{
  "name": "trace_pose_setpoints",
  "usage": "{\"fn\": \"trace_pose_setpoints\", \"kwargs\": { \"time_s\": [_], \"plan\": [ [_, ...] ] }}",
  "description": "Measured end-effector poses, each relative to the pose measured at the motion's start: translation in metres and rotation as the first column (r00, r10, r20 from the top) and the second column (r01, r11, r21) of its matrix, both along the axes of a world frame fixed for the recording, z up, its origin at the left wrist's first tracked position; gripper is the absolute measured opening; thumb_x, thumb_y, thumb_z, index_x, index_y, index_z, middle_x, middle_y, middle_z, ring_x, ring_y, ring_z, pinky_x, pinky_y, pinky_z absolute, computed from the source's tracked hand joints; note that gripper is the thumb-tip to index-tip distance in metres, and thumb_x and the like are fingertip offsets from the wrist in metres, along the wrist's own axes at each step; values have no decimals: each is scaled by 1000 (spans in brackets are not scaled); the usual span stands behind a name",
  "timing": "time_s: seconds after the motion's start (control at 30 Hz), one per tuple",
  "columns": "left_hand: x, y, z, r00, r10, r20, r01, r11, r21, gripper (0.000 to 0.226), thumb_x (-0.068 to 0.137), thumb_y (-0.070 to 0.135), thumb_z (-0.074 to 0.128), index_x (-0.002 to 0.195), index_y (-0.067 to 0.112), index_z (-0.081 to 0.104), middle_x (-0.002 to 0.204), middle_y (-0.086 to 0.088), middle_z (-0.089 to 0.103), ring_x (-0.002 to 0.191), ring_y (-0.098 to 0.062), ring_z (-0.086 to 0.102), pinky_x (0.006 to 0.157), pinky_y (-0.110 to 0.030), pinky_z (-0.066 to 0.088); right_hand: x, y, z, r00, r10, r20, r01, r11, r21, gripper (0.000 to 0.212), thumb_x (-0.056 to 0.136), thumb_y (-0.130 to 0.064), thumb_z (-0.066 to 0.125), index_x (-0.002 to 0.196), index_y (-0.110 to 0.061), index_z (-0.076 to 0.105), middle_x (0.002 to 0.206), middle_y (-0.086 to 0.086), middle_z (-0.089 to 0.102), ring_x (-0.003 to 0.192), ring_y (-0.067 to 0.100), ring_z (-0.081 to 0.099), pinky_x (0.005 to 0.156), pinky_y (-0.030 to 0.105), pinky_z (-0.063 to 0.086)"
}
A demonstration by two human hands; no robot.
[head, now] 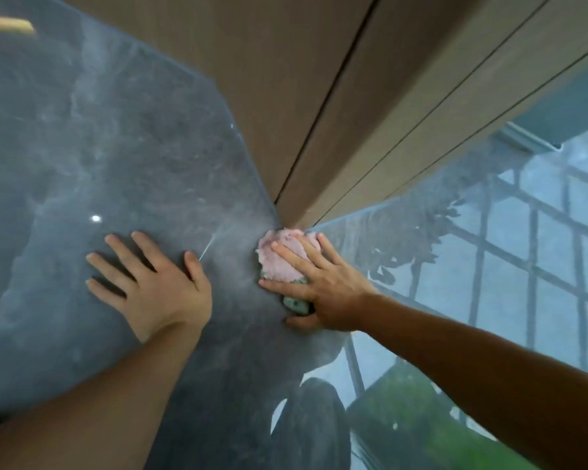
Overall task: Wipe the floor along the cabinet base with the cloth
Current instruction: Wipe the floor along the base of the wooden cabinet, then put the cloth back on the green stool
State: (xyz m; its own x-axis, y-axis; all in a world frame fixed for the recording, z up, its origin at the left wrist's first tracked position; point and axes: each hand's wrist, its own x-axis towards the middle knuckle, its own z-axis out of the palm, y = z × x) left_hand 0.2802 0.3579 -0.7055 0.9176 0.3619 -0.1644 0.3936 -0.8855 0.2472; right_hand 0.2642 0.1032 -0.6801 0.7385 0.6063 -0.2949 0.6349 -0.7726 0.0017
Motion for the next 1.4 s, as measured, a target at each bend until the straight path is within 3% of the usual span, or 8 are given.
{"fn": "trace_pose_setpoints", "kwargs": {
  "time_s": [0.17, 0.33, 0.53, 0.67, 0.87, 1.03, 1.3, 1.4],
  "plan": [
    [4, 5, -18, 999, -3, 42, 3, 1000, -6, 81, 93, 52, 32, 155, 2, 15, 163, -31, 13, 145, -61, 11, 112, -78, 10, 25, -128, 16, 977, -214, 2, 210, 954, -213, 75, 86, -80, 27, 151, -55, -2, 168, 6, -3, 152, 41, 6, 121, 63, 4],
    [7, -1, -14, 1000, 26, 0, -25, 997, -67, 80, 92, 53, 28, 154, 5, 13, 161, -33, 16, 138, -66, 22, 103, -81, 23, 29, -153, 22, 617, -782, -93, 787, 616, 45, 65, 92, -56, 53, 151, -48, 26, 169, 1, 2, 153, 34, -7, 123, 46, -5],
    [17, -19, 48, 947, 93, -309, -121, 990, -73, 74, 94, 46, 41, 153, 3, 27, 162, -31, 17, 146, -54, 20, 117, -66, 19, 28, -116, 86, 593, -754, -283, 788, 471, 395, 68, 80, 0, 66, 143, -19, 51, 157, 6, 41, 145, 20, 38, 117, 15, 19],
    [-18, -86, 176, 745, -353, -566, 232, 933, -276, 59, 103, 40, 39, 149, 4, 41, 155, -25, 40, 142, -43, 39, 116, -46, 32, -30, -99, 203, 536, -757, -373, 824, 373, 427, 76, 74, 7, 67, 145, -16, 49, 157, 9, 39, 143, 20, 39, 101, -6, 14],
    [-141, -201, 474, 506, -568, -649, 78, 780, -621, 42, 98, 49, 47, 122, 18, 61, 136, -12, 60, 113, -35, 65, 102, -45, 52, -182, -125, 502, 522, -742, -420, 845, 385, 371, 76, 67, 11, 55, 142, -4, 50, 143, 22, 54, 128, 39, 53, 108, 34, 40],
    [-259, -305, 641, 347, -599, -722, -604, 446, -661, 43, 98, 54, 45, 128, 27, 61, 127, -8, 66, 88, -26, 68, 74, -37, 56, -319, -152, 654, 332, -824, -459, 937, 230, 264, 105, 66, -2, 66, 157, -12, 16, 163, 13, 26, 151, 28, 23, 122, 31, 22],
    [-354, -337, 614, 262, -590, -764, -603, 518, -607, 25, 101, 37, 44, 105, 23, 64, 82, -1, 68, 74, -18, 56, 61, -26, 43, -446, -131, 566, 63, -936, -347, 992, 19, 128, 84, 87, -4, 56, 157, -4, 9, 167, 14, -5, 150, 42, -16, 124, 47, -4],
    [-351, -321, 591, 321, -565, -760, -508, 575, -641, 29, 103, 36, 40, 116, 24, 63, 127, -4, 63, 120, -27, 59, 92, -37, 46, -448, -123, 519, 38, -923, -384, 999, 50, -19, 74, 97, -19, 47, 157, -7, 5, 167, 13, -9, 151, 42, -14, 122, 56, 4]
  ]
}}
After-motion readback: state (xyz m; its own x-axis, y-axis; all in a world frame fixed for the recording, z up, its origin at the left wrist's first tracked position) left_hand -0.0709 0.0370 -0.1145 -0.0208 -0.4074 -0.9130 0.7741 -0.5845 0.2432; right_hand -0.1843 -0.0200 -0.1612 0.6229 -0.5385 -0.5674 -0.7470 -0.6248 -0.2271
